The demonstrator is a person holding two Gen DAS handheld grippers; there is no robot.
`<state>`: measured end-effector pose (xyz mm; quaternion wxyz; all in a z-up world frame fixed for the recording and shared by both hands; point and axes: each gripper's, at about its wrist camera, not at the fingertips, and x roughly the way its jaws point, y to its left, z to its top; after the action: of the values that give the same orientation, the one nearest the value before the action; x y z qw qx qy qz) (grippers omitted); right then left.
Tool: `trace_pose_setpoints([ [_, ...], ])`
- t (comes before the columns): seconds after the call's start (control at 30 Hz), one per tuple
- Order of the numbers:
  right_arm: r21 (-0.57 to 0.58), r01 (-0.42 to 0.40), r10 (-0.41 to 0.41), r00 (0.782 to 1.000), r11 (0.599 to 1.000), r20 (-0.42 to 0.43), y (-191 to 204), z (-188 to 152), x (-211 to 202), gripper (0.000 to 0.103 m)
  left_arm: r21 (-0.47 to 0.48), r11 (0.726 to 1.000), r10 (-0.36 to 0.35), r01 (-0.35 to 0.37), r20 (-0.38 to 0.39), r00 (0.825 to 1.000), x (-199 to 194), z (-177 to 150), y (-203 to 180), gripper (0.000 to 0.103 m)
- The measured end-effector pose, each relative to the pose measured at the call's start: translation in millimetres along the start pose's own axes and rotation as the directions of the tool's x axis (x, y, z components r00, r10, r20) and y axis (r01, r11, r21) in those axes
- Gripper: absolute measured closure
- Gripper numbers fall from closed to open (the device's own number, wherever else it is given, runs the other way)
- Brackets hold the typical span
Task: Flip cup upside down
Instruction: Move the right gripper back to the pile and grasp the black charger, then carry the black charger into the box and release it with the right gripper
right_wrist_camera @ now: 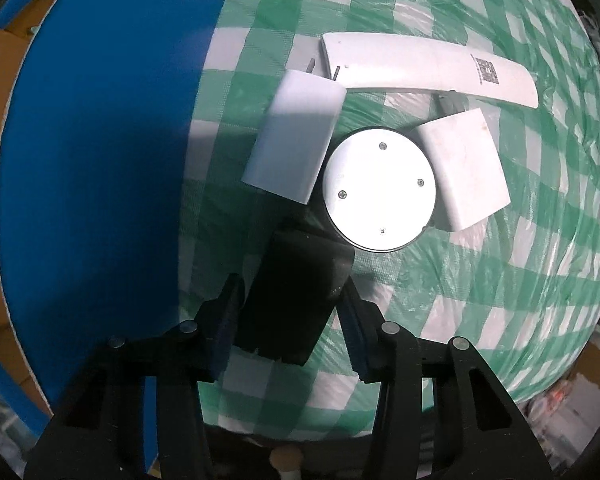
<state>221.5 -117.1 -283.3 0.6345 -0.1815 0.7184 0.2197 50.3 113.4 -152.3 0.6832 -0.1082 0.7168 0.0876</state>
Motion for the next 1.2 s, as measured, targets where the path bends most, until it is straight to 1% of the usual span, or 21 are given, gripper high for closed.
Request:
trace_pose_setpoints([
  [0.13, 0.019, 0.01, -0.009, 1.0, 1.0, -0.01, 3.9, -1.0, 12.2, 0.057, -0.002, 1.0, -0.002, 0.002, -0.001, 1.0, 1.1, -0.1, -1.0, 0.099],
  [0.2, 0.029, 0.005, -0.005, 1.0, 1.0, -0.023, 12.9, 7.0, 19.5, 0.057, -0.001, 1.0, -0.001, 0.001, 0.001, 1.0, 0.5, -0.1, -0.4, 0.099],
  [0.27, 0.039, -0.006, 0.007, 1.0, 0.999, -0.028, 14.1, 5.1, 27.0, 0.057, 0.001, 1.0, 0.001, -0.001, 0.001, 1.0, 1.1, -0.3, -1.9, 0.099],
  [0.43, 0.04, -0.027, 0.028, 1.0, 0.999, -0.014, 1.3, -12.0, 20.6, 0.066, -0.001, 1.0, -0.003, 0.003, 0.0, 1.0, 0.7, 0.1, -0.8, 0.099],
  [0.6, 0.043, -0.056, 0.056, 0.998, 0.998, -0.011, -8.4, -20.4, 7.8, 0.066, -0.015, 1.0, -0.015, 0.015, -0.003, 1.0, 2.2, 0.1, -1.1, 0.099],
  [0.63, 0.039, -0.056, 0.056, 0.998, 0.998, -0.008, -11.8, -14.0, 1.1, 0.066, -0.018, 1.0, -0.019, 0.019, -0.004, 1.0, 2.2, 0.1, -1.0, 0.099],
  [0.73, 0.033, -0.047, 0.047, 0.999, 0.998, 0.004, -20.0, -15.1, -7.9, 0.066, -0.022, 1.0, -0.022, 0.022, -0.006, 1.0, 1.7, -0.2, -3.3, 0.099],
  [0.77, 0.03, -0.048, 0.048, 0.999, 0.998, 0.007, -23.8, -10.4, -13.3, 0.066, -0.021, 1.0, -0.02, 0.02, -0.007, 1.0, 1.8, -0.1, -3.0, 0.099],
  [0.93, 0.015, -0.064, 0.064, 0.998, 0.998, 0.03, -28.1, -17.6, -37.5, 0.066, -0.019, 1.0, -0.013, 0.012, -0.006, 1.0, 0.9, -0.1, -2.5, 0.099],
  [0.97, 0.011, -0.068, 0.067, 0.997, 0.998, 0.035, -28.9, -19.1, -43.5, 0.066, -0.018, 1.0, -0.013, 0.013, -0.007, 1.0, -2.1, 1.8, 4.7, 0.099],
  [1.2, -0.041, -0.073, 0.076, 0.993, 0.997, 0.095, -25.9, -23.7, -94.3, 0.066, -0.018, 1.0, -0.007, 0.007, 0.001, 1.0, -7.9, 2.2, 7.0, 0.099],
])
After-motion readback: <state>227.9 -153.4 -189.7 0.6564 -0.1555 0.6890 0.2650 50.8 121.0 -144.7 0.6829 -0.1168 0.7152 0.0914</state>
